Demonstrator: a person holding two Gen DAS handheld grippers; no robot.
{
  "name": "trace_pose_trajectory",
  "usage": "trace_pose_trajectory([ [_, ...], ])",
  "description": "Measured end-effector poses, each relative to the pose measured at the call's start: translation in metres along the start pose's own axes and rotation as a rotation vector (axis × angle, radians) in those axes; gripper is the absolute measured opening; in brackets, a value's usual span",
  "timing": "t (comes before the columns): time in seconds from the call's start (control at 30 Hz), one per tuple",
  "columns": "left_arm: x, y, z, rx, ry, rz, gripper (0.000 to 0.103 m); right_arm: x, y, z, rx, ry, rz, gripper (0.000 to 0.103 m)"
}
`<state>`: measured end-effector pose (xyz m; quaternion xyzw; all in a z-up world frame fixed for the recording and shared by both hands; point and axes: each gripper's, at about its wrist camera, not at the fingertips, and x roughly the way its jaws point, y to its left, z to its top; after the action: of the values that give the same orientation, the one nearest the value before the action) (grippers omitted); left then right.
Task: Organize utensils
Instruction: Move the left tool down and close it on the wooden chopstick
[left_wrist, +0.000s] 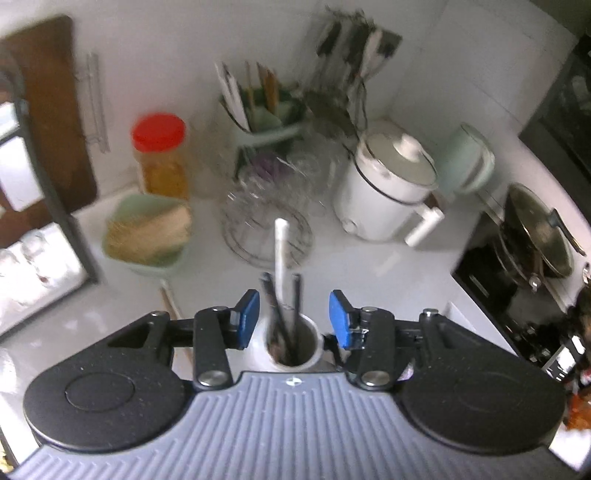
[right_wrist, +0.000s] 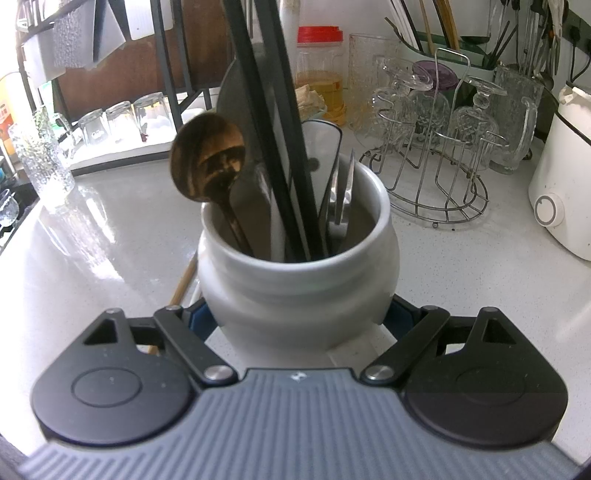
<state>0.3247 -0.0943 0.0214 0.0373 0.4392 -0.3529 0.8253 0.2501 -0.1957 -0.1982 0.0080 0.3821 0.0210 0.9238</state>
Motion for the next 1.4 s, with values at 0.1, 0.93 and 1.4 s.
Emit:
trace_pose_trajectory([
  [0.1,-0.008,0.009,-0.011,-0.013,-0.055,0.041,0.047,0.000,0.000,0.000,0.001,0.000,0.001,0.091],
  [0.93,0.098,0.108,-0.105,-0.267,-0.019,0.216,0.047,-0.003,-0.008,0.000,0.030,0.040,-0.015,0.092],
  [1.4,0.156,0.108,-0.148,-0.196,0.042,0.263,0.047,-0.003,-0.006,0.001,0.040,0.054,-0.032,0.092],
])
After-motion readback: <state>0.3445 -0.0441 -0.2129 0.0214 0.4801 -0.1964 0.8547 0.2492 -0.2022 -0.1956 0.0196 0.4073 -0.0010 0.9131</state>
